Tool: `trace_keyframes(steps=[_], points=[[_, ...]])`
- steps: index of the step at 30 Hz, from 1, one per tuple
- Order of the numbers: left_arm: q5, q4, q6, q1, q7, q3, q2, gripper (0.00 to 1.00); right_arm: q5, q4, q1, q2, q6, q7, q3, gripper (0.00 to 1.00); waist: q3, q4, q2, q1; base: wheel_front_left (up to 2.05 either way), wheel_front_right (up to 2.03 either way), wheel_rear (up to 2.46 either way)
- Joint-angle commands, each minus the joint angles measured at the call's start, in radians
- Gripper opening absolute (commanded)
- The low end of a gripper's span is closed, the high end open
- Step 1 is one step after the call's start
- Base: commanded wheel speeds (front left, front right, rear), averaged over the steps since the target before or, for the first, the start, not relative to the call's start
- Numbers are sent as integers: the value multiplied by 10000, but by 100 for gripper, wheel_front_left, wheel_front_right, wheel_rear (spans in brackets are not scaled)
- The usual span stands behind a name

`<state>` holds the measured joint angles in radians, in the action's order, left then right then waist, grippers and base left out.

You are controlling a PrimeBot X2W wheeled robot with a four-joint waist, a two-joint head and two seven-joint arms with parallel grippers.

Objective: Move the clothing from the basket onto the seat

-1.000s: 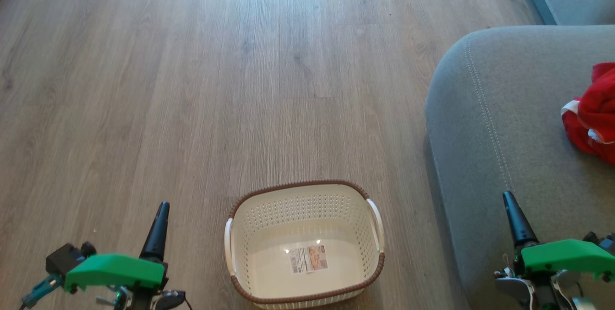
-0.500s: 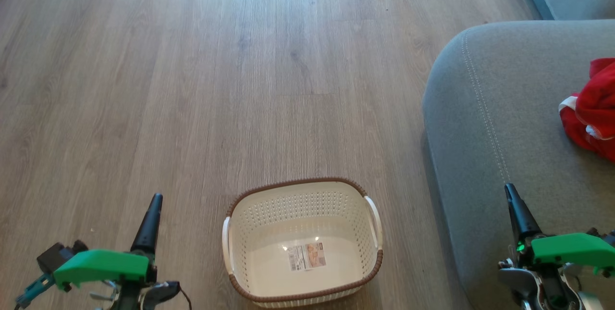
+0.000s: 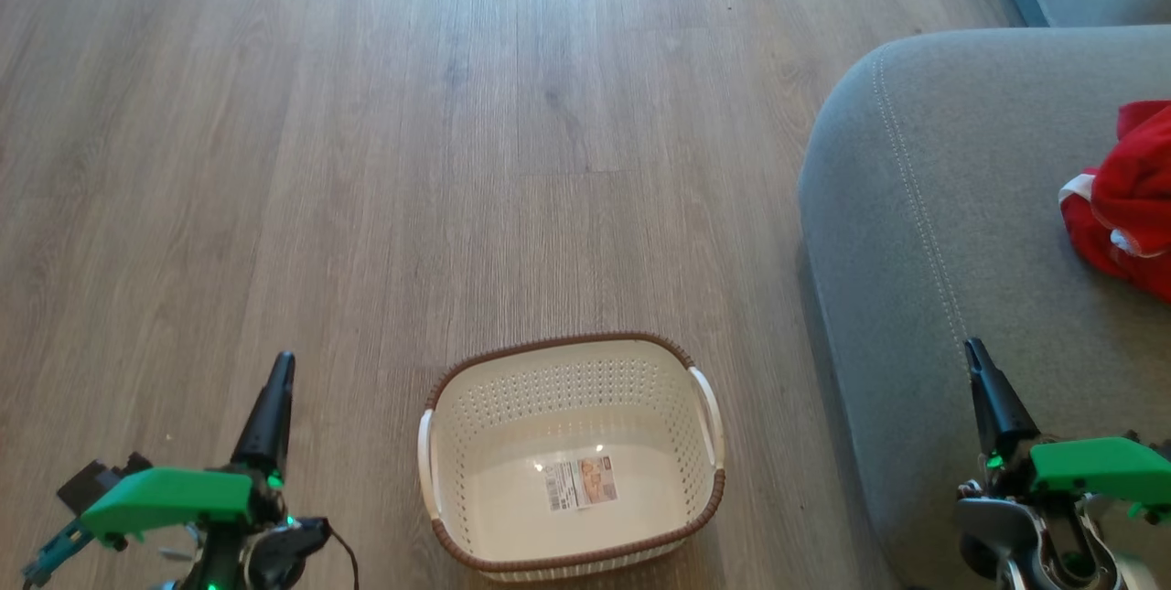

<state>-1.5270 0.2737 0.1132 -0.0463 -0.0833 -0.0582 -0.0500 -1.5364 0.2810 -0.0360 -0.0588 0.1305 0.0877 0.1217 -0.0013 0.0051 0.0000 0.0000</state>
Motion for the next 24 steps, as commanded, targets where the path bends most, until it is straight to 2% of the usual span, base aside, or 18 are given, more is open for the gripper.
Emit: trace_keyframes(steps=[1, 7, 24], points=[[-255, -294, 113, -539, -92, -376, -42, 0, -241, -360, -627, 52, 2, 98, -140, 0, 8, -9, 0, 0, 0, 0, 0], [-851, -284, 174, -615, -265, -513, -40, 0, -713, -362, -720, 85, 2, 263, -68, 0, 44, -51, 0, 0, 0, 0, 0], [-841, -284, 174, -616, -274, -525, -32, 0, -712, -362, -720, 85, 2, 264, -68, 0, 44, -51, 0, 0, 0, 0, 0]])
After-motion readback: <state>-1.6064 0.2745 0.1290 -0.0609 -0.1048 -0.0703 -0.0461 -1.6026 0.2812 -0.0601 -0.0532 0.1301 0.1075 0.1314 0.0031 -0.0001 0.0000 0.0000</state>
